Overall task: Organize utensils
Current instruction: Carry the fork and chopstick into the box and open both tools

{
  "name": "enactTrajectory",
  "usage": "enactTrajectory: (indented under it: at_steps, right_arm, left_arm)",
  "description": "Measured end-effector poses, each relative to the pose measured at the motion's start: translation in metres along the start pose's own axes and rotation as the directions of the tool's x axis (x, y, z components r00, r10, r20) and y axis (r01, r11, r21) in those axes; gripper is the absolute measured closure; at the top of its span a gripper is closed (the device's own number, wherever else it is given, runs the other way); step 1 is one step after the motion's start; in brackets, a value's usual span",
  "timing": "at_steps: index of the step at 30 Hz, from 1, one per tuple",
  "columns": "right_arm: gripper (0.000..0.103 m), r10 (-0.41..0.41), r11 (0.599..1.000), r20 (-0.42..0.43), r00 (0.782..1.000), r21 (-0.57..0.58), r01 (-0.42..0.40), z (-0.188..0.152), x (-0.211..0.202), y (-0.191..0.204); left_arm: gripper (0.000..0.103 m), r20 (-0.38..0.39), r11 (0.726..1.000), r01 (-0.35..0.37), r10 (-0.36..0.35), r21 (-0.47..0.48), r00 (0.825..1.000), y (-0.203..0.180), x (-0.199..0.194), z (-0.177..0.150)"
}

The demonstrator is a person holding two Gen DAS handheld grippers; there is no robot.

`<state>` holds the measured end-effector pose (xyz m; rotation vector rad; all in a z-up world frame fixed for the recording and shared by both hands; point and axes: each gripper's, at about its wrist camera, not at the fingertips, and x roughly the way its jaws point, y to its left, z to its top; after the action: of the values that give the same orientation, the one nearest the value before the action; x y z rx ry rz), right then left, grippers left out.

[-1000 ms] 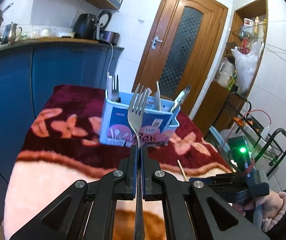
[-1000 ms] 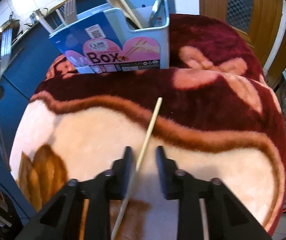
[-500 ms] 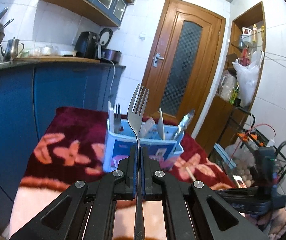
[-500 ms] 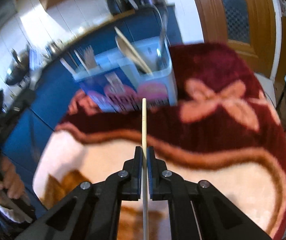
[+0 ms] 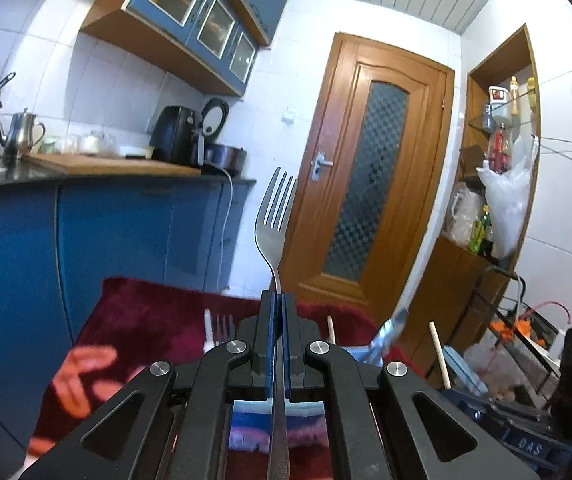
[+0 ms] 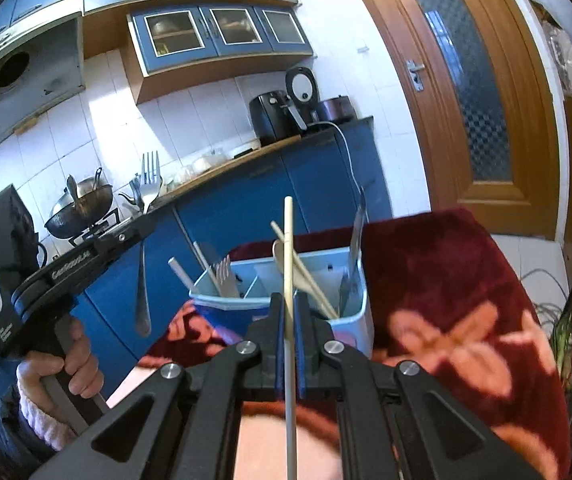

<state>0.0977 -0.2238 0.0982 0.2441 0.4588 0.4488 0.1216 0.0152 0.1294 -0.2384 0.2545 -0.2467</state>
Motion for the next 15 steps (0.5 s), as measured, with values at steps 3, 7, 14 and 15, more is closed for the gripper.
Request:
enactTrajectory:
  at_steps: [3, 7, 14, 15]
  right_arm:
    - [0.097, 0.003, 1.000, 0.031, 1.000, -0.010, -0.003, 0.006, 0.009, -0.004]
    - [0.097, 0.012, 1.000, 0.087, 0.996, -0.025, -0.010, 0.016, 0.020, -0.008]
    - [0.097, 0.002, 0.999, 0.209, 0.978, -0.052, 0.009, 0.035, 0.047, -0.014]
    - [0.097, -0.002, 0.998, 0.224, 0.975, -0.057, 0.016, 0.035, 0.048, -0.014]
  left_arm:
    - [0.100, 0.031, 1.000, -0.014, 0.014, 0.009, 0.999, -0.002, 0.013, 0.007]
    - [0.100, 0.067, 0.999, -0.042, 0.041, 0.015, 0.997, -0.003, 0.030, 0.010]
    - [0.100, 0.124, 0.992, -0.119, 0.114, 0.032, 0.986, 0.000, 0.055, -0.001]
    - [0.100, 0.125, 0.992, -0.121, 0.116, 0.033, 0.985, 0.001, 0.058, -0.005]
